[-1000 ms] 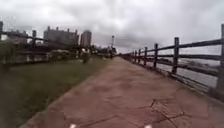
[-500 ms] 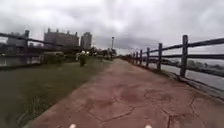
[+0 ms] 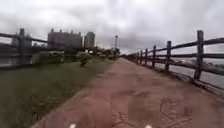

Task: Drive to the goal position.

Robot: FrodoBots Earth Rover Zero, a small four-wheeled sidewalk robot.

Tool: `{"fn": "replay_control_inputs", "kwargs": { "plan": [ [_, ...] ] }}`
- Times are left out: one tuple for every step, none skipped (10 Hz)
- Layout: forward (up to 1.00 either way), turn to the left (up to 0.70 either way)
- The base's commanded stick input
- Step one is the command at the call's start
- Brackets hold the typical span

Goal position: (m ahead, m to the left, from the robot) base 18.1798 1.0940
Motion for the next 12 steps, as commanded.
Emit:
{"fn": "replay_control_inputs", "kwargs": {
  "plan": [
    [0.98, -0.39],
    [0.98, -0.39],
    [0.98, -0.39],
    [0.98, -0.39],
    [0.98, 0.0],
    [0.98, 0.0],
    [0.98, 0.0],
    [0.98, 0.0],
    [0.98, 0.0],
    [0.98, 0.0],
    [0.98, 0.0],
    [0.98, 0.0]
  ]
}}
